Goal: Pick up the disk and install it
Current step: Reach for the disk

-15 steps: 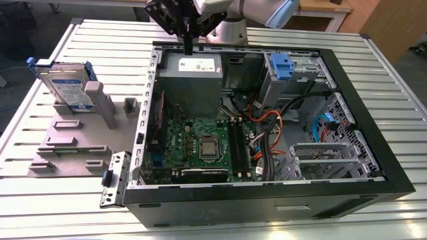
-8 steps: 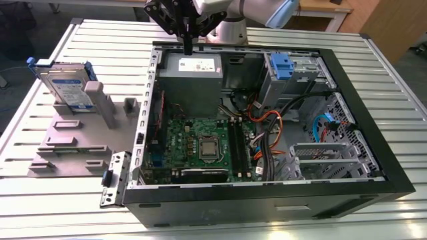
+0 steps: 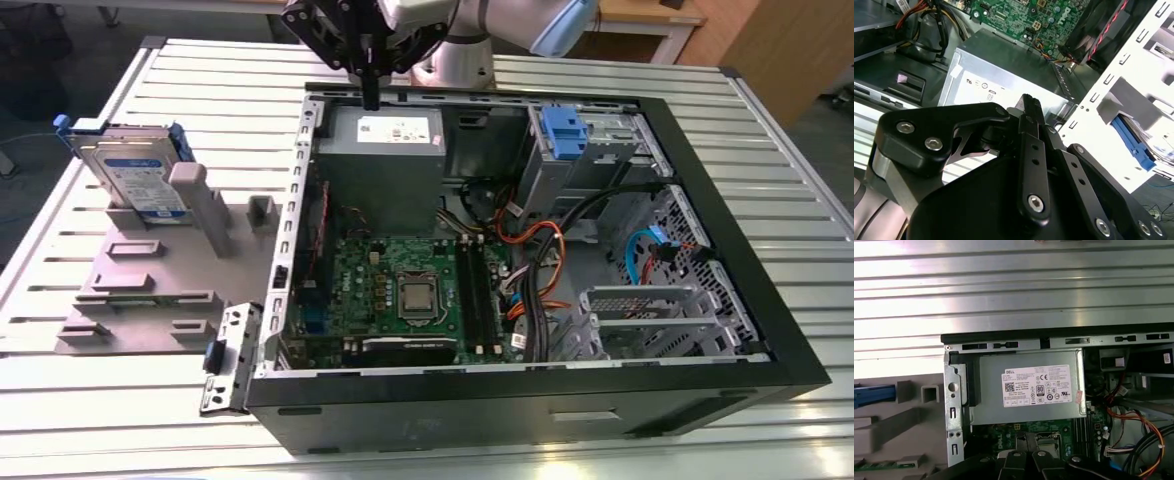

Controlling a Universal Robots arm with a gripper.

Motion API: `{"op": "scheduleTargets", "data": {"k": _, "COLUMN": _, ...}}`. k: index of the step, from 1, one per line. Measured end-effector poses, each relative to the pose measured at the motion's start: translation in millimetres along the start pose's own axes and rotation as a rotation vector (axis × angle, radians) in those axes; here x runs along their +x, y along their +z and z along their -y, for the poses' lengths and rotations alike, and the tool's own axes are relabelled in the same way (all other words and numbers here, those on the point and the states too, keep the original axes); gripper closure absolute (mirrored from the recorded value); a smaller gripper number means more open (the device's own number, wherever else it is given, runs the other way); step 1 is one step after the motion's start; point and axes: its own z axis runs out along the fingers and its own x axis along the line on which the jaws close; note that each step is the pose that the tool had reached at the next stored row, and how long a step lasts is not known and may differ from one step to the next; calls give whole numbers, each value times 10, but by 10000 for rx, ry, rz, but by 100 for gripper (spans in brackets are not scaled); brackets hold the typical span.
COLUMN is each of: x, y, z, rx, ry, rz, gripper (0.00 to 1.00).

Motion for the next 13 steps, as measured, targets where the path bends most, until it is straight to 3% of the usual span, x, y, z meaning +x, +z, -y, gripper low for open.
{"op": "scheduleTargets", "data": {"k": 5, "x": 69, "y": 1, "z": 6, "rx": -1, "ry": -1, "rz": 0, "gripper": 89}}
{"op": "scheduleTargets", "data": {"k": 13, "x": 233, "y": 0, "z": 23, "rx": -19, "ry": -1, "rz": 2, "gripper": 89}}
